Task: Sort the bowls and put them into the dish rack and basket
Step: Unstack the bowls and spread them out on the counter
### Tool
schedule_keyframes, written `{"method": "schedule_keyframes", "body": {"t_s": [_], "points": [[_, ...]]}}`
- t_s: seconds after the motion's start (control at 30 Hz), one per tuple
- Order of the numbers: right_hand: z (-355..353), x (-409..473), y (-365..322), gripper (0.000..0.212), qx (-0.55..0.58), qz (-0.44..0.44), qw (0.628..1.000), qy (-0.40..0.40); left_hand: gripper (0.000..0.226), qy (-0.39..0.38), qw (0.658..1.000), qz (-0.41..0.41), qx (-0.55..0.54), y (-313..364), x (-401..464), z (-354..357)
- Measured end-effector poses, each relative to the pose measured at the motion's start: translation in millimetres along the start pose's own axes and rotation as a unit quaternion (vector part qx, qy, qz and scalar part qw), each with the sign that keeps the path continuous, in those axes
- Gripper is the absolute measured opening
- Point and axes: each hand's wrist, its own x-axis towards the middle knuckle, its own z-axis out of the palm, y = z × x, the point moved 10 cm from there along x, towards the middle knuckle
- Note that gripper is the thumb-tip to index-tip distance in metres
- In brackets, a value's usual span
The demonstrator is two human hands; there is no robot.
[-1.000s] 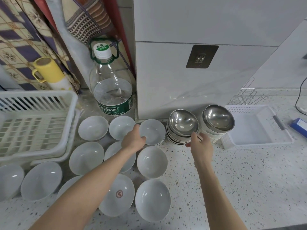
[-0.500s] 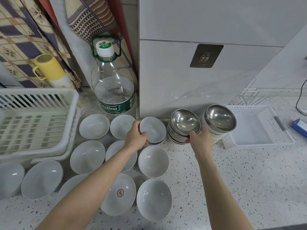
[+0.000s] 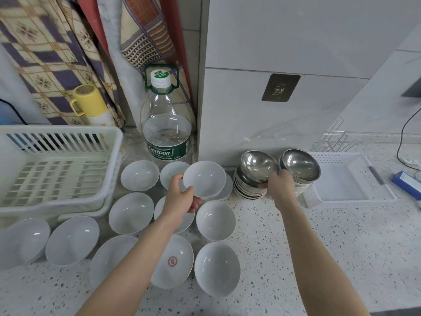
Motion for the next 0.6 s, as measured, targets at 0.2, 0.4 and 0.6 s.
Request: {"method": "schedule_keyframes", "body": {"t_s": [0.2, 0.4, 0.6], "points": [[-26.9, -43.0, -16.4, 0.042, 0.139, -0.122, 0.982, 0.021, 0.040, -0.002, 0.997, -0.032, -0.075, -19.1, -27.1, -16.7], [-40.0, -95.0, 46.2, 0.055, 0.142, -0.112, 0.983, 0.035, 0.045, -0.052, 0.988, -0.091, -0.112, -43.5, -42.5, -8.7], [-34.5, -113.9, 124.6, 0.051, 0.039, -0.015, 0.999, 0.034, 0.049, -0.068, 0.982, -0.118, -0.132, -62.0, -52.6, -7.6]]}}
